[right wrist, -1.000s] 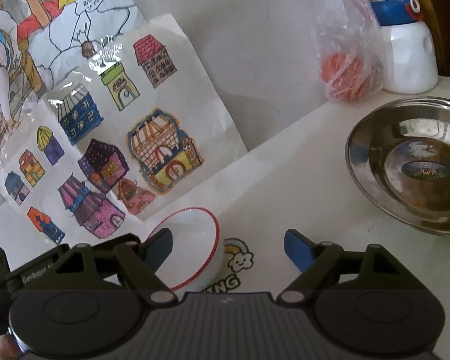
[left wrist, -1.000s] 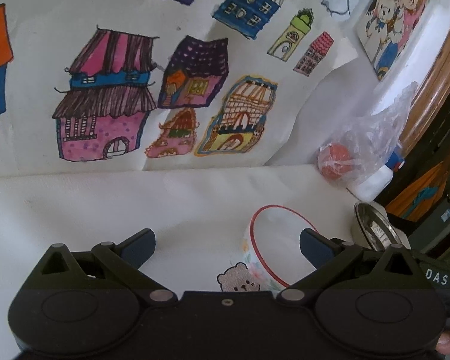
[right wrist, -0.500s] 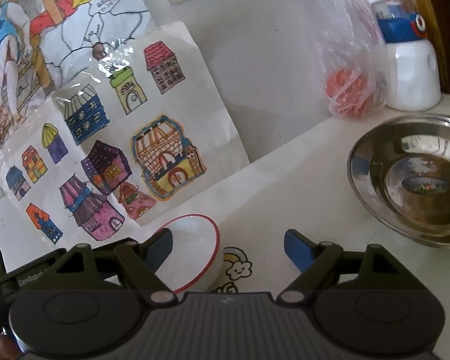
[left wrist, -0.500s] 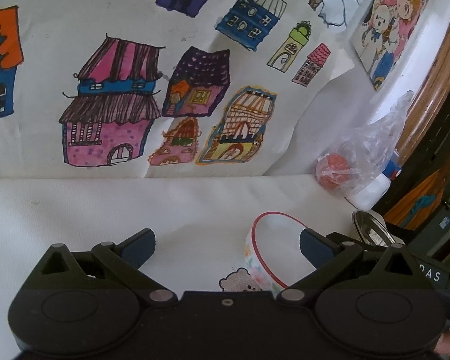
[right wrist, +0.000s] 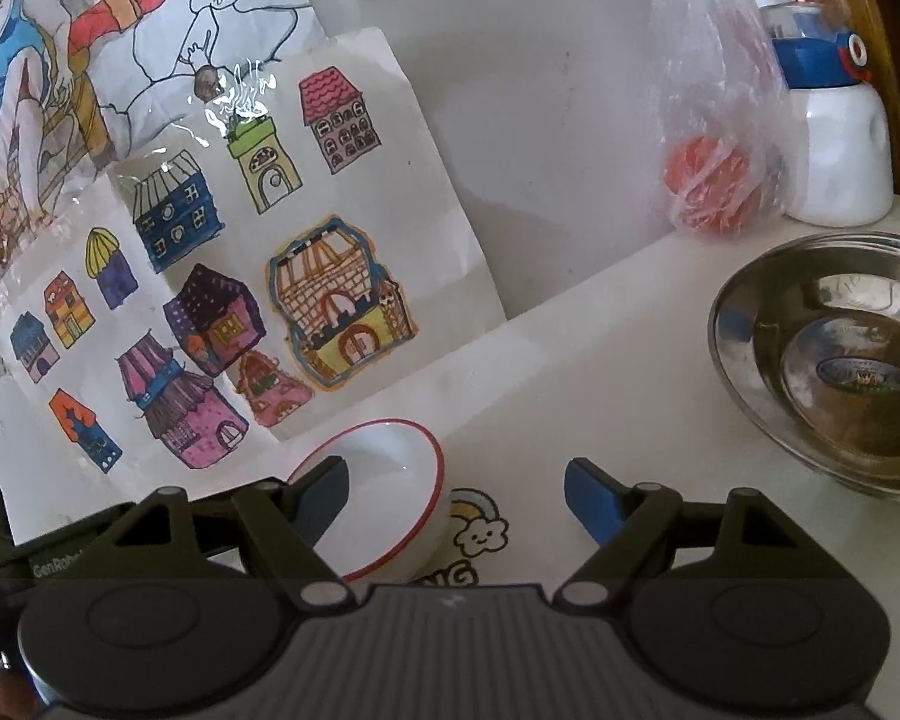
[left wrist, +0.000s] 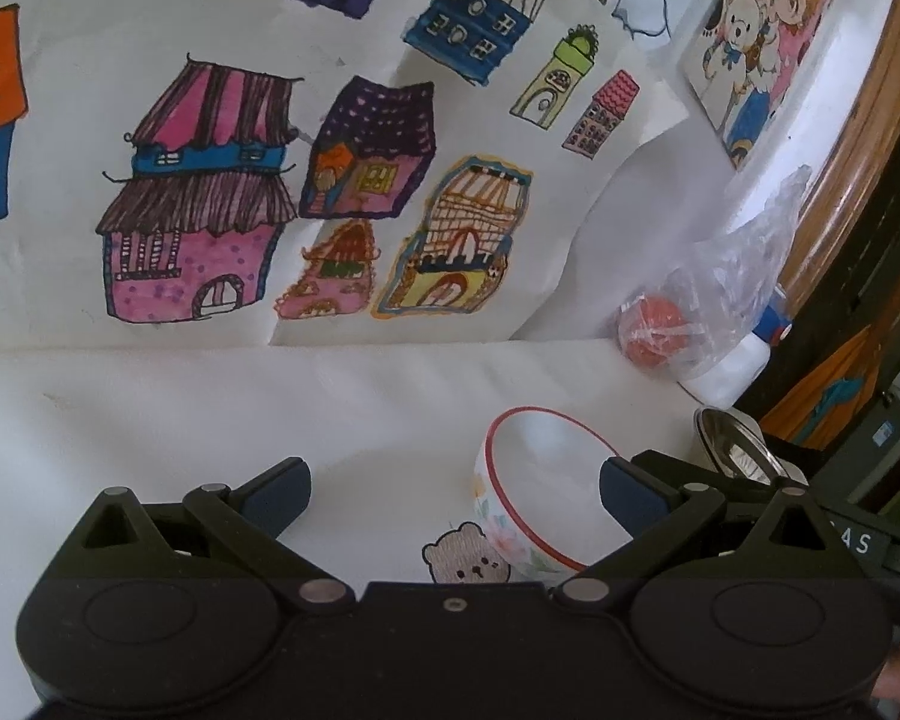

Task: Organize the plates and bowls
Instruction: 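Position both tools' fingers around the second white bowl's rim, then close both tools on the second white bowl's rim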

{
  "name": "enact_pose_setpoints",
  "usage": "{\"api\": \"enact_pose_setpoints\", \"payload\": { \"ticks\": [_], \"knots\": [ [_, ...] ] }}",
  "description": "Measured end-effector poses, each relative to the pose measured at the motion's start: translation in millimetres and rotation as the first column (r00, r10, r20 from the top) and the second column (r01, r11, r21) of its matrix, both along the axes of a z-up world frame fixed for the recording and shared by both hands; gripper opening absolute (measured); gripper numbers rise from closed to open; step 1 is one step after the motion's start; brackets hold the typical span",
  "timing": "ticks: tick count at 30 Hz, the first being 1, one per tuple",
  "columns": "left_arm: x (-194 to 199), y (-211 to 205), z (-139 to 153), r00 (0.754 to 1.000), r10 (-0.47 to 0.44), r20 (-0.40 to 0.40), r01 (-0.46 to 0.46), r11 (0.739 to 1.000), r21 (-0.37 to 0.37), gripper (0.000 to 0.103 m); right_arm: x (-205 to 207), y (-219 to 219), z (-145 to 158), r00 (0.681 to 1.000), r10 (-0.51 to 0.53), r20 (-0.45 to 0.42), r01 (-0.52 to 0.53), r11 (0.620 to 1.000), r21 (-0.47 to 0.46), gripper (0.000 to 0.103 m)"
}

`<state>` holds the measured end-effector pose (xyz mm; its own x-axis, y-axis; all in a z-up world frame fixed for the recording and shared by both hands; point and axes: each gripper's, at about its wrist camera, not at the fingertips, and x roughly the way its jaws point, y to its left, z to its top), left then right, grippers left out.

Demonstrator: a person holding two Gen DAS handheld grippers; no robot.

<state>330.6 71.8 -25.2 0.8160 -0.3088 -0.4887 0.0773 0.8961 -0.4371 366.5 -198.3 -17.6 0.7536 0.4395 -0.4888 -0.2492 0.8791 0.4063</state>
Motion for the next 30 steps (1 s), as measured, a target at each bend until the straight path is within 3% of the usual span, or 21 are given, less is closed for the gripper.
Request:
{"api": "enact_pose_setpoints", "payload": {
  "ticks": [7,12,30],
  "knots": [
    [1,-1,-1,1.000,-0.008,-0.003,0.008,1.000,0.002,0.102,2,5,-2,1.000,0.006,-0.015,-0.006,1.000,-0.021,0.077],
    [2,-1,-2,1.000,-0.014,-0.003,0.014,1.000,0.001,0.099,3,6,-3,1.000,0.010,-0.023,-0.011,1.000,-0.029,0.065],
    [6,-6,-5,0.997,-0.077,-0.001,0.077,0.997,0.000,0.065,3,13,-5,0.999,0.040,-0.033,-0.042,0.998,-0.047,0.049]
  ]
}}
